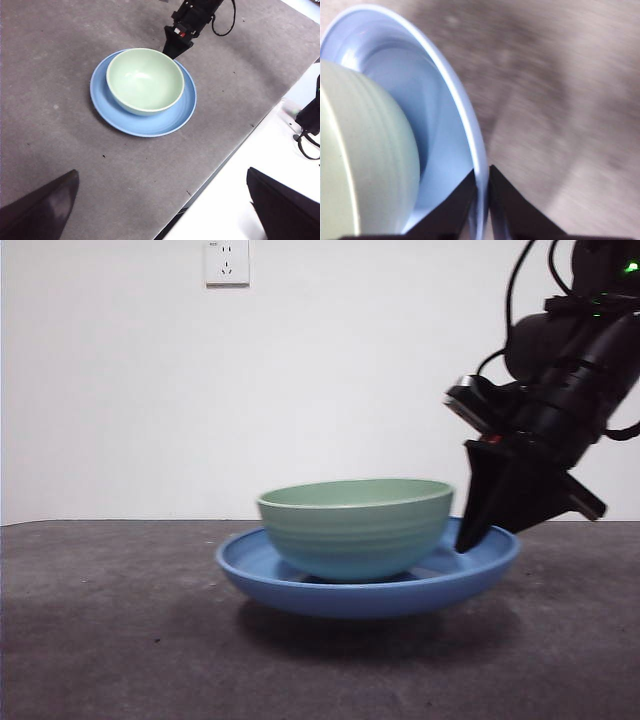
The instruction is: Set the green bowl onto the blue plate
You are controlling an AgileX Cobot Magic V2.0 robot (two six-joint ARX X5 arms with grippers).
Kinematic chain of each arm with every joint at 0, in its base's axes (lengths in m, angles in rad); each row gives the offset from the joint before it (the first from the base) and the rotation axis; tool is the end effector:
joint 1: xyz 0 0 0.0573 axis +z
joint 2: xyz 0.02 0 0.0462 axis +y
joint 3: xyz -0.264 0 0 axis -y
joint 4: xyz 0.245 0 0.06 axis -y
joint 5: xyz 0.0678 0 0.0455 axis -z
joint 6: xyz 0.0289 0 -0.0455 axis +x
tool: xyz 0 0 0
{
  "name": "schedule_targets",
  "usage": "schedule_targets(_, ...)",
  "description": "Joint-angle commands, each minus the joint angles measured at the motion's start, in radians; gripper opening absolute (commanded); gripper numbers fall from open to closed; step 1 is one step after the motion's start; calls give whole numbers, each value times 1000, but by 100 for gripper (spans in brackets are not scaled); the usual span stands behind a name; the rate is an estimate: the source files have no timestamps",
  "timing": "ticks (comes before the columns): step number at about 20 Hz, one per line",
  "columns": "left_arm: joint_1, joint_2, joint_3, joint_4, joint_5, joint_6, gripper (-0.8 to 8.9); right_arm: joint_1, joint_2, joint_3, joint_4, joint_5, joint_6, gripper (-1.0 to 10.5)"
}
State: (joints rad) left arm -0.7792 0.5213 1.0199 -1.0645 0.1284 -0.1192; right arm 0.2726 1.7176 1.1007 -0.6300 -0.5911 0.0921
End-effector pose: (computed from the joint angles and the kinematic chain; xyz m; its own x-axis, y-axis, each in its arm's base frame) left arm 0.0394 -0.0441 0.3531 0.5056 -0.6794 -0.5318 0.7230 0.6700 -0.1685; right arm 0.3061 0.1023 0.1848 0.1045 0.6078 -0.7872 -0.3087 0.7722 0.5553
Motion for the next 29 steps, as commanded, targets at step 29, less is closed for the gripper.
schedule_targets(29,-6,5,17,15,-4,-2,563,90,109,23,128,35,158,176)
